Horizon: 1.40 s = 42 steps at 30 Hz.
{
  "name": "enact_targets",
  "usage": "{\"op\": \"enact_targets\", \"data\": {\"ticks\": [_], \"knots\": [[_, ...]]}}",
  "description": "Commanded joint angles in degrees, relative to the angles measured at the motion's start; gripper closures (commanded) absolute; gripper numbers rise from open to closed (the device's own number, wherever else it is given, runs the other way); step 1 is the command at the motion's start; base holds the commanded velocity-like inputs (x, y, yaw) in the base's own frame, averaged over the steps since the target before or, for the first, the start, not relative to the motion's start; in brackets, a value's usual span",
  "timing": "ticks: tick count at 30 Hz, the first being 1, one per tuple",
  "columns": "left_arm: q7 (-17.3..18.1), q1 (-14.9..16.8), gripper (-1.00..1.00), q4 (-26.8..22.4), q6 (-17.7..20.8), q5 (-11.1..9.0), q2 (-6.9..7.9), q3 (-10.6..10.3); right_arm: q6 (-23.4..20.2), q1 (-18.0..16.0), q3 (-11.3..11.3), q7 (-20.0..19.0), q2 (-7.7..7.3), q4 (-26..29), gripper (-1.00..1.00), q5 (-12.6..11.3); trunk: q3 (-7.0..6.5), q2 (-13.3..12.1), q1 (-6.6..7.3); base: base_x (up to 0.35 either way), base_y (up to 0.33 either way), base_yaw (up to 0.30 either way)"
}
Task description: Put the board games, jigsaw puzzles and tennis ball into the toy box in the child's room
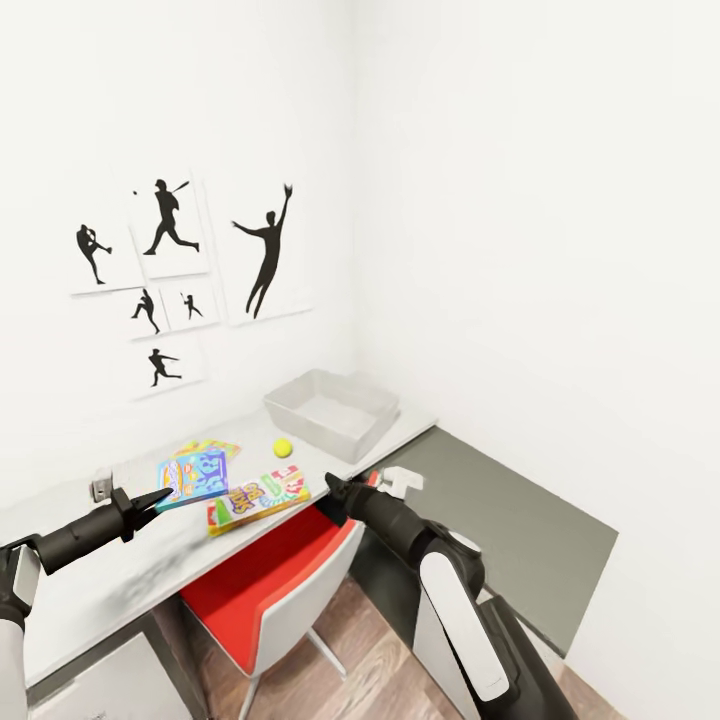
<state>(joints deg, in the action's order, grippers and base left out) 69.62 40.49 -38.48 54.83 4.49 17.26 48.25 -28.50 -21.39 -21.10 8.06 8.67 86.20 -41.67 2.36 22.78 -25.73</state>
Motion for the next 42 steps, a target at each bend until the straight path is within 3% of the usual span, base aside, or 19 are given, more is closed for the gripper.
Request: {"op": "enact_targets", "data": {"ticks": [1,8,26,42], "knots": [[0.4,0.1,1.0,0.0,0.6,0.3,-0.03,0.3,-0.2,-0.1,0.0,0.6,0.0,0.1,-1.0,-0.6,0.11,0.1,-0.05,0.108,-0.058,0.279],[0.3,0.1,1.0,0.0,0.5,0.3,-0.09,0.3,-0.2,-0.1,0.2,0.6,-0.05,0.1,-1.0,-0.6,0.01,0.1,-0.05,0.105,-0.09,0.228],[0.3,0.1,1.0,0.0,0.5,0.3,-0.13,0.3,-0.2,0.0,0.2,0.6,-0.06,0.3,-1.0,-0.6,0.0,0.1,-0.05,0.073,-0.039,0.008],[0.3,0.1,1.0,0.0,0.5,0.3,-0.21,0.3,-0.2,0.0,0.2,0.6,-0.06,0.2,-1.0,-0.6,0.0,0.1,-0.05,0.039,0.011,0.098]]}}
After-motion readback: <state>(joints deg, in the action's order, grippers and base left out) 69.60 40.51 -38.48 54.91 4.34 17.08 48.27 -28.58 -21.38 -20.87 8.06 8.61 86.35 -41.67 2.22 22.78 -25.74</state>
